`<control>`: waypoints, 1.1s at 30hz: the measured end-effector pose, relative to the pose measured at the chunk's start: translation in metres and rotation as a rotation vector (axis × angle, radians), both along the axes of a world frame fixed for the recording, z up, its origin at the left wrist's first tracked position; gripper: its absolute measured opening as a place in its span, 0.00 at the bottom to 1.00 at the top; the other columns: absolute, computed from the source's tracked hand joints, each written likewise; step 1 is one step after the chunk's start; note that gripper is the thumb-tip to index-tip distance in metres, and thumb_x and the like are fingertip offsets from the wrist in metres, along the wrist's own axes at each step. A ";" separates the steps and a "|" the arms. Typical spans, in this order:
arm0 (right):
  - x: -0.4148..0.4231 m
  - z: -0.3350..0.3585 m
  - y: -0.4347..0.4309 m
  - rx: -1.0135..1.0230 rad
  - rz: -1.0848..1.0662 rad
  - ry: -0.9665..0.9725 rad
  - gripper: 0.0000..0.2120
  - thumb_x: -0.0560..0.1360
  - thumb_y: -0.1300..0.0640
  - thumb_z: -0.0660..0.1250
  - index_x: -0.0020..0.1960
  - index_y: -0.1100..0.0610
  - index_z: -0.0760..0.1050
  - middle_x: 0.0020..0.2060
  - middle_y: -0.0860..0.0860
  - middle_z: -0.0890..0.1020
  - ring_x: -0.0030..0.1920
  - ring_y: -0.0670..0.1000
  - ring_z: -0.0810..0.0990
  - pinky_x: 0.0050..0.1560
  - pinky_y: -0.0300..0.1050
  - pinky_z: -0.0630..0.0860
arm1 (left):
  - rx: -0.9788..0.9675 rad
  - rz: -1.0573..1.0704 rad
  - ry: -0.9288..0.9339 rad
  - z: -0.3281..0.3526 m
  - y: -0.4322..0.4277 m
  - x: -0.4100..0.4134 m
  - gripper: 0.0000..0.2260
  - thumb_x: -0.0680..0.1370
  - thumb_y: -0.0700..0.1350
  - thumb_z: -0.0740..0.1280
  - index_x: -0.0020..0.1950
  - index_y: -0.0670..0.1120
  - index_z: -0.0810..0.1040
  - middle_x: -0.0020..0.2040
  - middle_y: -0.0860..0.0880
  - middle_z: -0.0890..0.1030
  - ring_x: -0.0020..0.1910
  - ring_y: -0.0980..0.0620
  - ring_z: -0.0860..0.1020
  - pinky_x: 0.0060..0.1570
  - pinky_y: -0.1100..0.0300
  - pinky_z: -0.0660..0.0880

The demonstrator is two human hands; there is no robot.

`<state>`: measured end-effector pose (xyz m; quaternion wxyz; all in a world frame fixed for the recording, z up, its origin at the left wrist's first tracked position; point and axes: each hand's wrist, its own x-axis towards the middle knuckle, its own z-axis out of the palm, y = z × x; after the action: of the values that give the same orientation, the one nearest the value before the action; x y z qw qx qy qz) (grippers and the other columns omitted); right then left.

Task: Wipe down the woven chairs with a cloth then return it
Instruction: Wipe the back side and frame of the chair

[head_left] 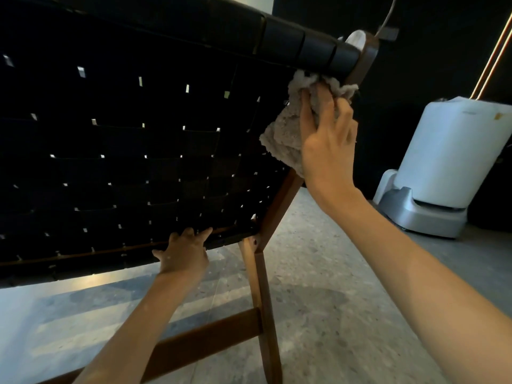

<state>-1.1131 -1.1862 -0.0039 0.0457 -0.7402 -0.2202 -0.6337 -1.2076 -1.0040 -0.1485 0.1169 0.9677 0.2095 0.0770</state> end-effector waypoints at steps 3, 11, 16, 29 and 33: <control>0.004 -0.015 0.004 0.025 -0.012 0.049 0.25 0.77 0.66 0.59 0.73 0.62 0.63 0.72 0.60 0.67 0.67 0.58 0.56 0.64 0.54 0.69 | 0.013 -0.002 -0.014 -0.002 0.000 -0.001 0.24 0.82 0.44 0.55 0.76 0.60 0.53 0.74 0.51 0.59 0.72 0.46 0.58 0.67 0.34 0.61; 0.013 -0.068 0.005 -0.221 -0.133 0.033 0.22 0.75 0.64 0.63 0.68 0.64 0.71 0.65 0.61 0.75 0.63 0.60 0.66 0.55 0.53 0.75 | 0.056 -0.007 -0.025 -0.008 -0.002 0.000 0.24 0.82 0.44 0.56 0.76 0.58 0.55 0.71 0.50 0.61 0.71 0.45 0.59 0.67 0.34 0.60; -0.001 -0.108 0.022 -0.452 -0.386 0.292 0.29 0.74 0.52 0.59 0.74 0.59 0.64 0.69 0.57 0.71 0.65 0.56 0.72 0.59 0.46 0.72 | 0.052 -0.035 -0.031 -0.009 0.002 -0.003 0.22 0.82 0.45 0.55 0.76 0.58 0.56 0.70 0.49 0.63 0.70 0.45 0.60 0.68 0.35 0.59; 0.006 -0.166 0.030 -0.533 -0.036 0.809 0.27 0.78 0.57 0.60 0.75 0.59 0.57 0.71 0.58 0.63 0.70 0.60 0.60 0.66 0.55 0.68 | 0.054 -0.110 0.027 -0.008 0.006 -0.010 0.25 0.81 0.43 0.57 0.76 0.58 0.56 0.71 0.49 0.63 0.70 0.44 0.60 0.69 0.35 0.57; -0.022 -0.147 -0.013 -0.033 0.300 0.455 0.20 0.77 0.61 0.53 0.66 0.63 0.70 0.59 0.61 0.75 0.59 0.57 0.70 0.57 0.46 0.71 | 0.025 -0.109 0.035 -0.003 0.003 -0.008 0.26 0.81 0.44 0.56 0.76 0.60 0.53 0.72 0.46 0.63 0.71 0.42 0.62 0.68 0.35 0.58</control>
<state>-1.1350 -1.1988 -0.1511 0.1754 -0.8232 -0.3219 -0.4335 -1.2153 -1.0014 -0.1516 0.1051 0.9803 0.1575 0.0563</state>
